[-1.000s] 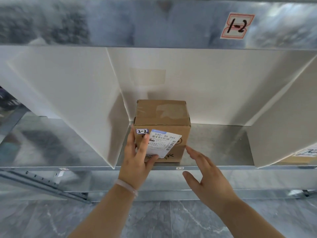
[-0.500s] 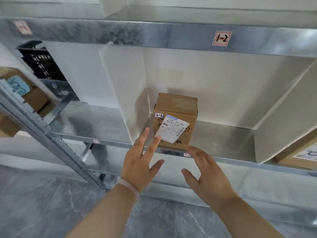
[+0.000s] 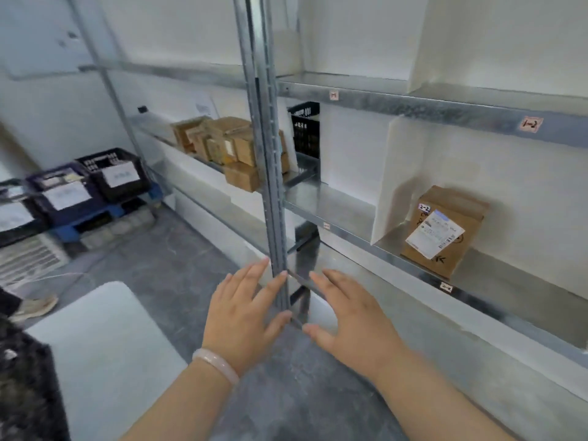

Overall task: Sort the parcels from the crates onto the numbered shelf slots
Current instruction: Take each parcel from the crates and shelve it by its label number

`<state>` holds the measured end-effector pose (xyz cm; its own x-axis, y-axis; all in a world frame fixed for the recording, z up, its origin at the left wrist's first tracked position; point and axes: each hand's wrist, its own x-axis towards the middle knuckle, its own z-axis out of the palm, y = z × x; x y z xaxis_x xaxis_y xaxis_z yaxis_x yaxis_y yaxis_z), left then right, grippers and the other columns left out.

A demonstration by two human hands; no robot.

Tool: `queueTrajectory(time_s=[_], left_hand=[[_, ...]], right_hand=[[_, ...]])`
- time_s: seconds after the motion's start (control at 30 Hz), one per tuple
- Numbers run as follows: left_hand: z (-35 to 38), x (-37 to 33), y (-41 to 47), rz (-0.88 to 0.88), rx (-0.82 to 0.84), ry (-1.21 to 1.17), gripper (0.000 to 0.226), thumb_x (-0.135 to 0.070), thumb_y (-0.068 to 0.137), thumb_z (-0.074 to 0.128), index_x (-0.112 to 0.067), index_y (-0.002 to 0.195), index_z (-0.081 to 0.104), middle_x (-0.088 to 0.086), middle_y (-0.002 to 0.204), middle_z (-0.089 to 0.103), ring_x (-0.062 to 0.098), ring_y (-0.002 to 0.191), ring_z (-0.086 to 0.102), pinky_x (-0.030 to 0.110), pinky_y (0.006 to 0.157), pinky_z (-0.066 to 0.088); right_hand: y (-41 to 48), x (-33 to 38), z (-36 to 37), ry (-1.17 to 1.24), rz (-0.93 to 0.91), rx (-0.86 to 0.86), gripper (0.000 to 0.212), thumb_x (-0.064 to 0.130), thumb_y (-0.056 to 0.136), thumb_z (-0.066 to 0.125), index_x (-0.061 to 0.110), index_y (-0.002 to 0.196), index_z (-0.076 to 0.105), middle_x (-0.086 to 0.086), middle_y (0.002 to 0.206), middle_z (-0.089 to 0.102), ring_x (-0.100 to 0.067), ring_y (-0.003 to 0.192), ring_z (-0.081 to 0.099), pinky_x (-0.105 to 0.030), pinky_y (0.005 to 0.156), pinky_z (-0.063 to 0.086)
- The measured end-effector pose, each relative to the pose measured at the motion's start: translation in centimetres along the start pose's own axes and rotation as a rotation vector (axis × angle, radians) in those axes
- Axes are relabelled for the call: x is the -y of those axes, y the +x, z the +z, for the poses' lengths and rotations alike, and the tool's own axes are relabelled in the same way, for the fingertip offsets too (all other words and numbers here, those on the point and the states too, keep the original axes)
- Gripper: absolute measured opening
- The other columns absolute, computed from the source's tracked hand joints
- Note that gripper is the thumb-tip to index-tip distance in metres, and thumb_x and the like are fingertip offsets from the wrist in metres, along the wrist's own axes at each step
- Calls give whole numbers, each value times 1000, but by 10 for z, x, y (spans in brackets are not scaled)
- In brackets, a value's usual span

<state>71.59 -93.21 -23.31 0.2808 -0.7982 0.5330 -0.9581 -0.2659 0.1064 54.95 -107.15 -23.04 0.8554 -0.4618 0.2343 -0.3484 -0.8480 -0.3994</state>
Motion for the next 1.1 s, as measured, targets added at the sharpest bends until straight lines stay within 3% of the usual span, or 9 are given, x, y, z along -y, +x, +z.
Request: queueTrajectory(time_s=[0.1,0.3,0.47,0.57,0.73,0.83,0.97,1.1], left_hand=[[-52,28,-41,-172,-11,82,57,-53,82,57,-20,128,66,12,141,54,34,125,56,57,96,48],[-136,87,-120,-442,-32,228,64,-46,80,75,-23,136,58,9,144,52,33,131,51,56,101,46],[-177,136,-186,-629,-56,294,63,-55,84,64,-31,140,51,0,148,47,24,135,46,49,106,42],[-197,177,-230,-736,-7,278,63,-58,87,55,-36,145,42,-4,154,38,20,142,35,45,113,35],[-229,247,-310,-957,157,252,63,-63,91,48,-46,148,28,-8,159,26,17,146,23,41,117,29],[-243,281,-349,-1115,278,198,68,-60,88,52,-44,148,25,-4,159,23,24,145,22,45,112,35],[-247,313,-385,-1239,478,86,74,-53,85,54,-43,150,21,-2,159,16,29,143,19,50,109,37],[-237,325,-389,-1304,706,-50,94,-57,80,57,-40,154,4,6,161,4,37,142,19,52,110,35]], right_hand=[[14,58,15,33,-181,30,79,63,85,50,39,151,17,12,159,16,-6,144,8,-18,114,-3],[40,163,43,149,-420,77,78,56,88,55,46,149,8,13,157,20,-6,144,16,-31,116,23],[55,256,85,236,-561,105,74,54,90,53,47,149,10,21,156,14,3,142,10,-16,110,16],[59,319,112,266,-636,125,70,51,91,54,44,150,16,18,156,20,3,140,13,-17,110,20],[60,416,171,262,-735,244,66,51,92,51,39,150,22,17,156,20,2,141,13,-5,105,1],[62,461,209,221,-772,361,67,49,92,52,39,151,22,16,157,18,0,143,12,-12,108,6],[64,500,248,236,-648,521,67,48,92,54,38,150,23,11,158,19,-7,144,15,-30,117,19],[60,512,272,170,-574,616,66,51,90,52,40,149,25,11,158,19,-9,144,16,-38,116,24]])
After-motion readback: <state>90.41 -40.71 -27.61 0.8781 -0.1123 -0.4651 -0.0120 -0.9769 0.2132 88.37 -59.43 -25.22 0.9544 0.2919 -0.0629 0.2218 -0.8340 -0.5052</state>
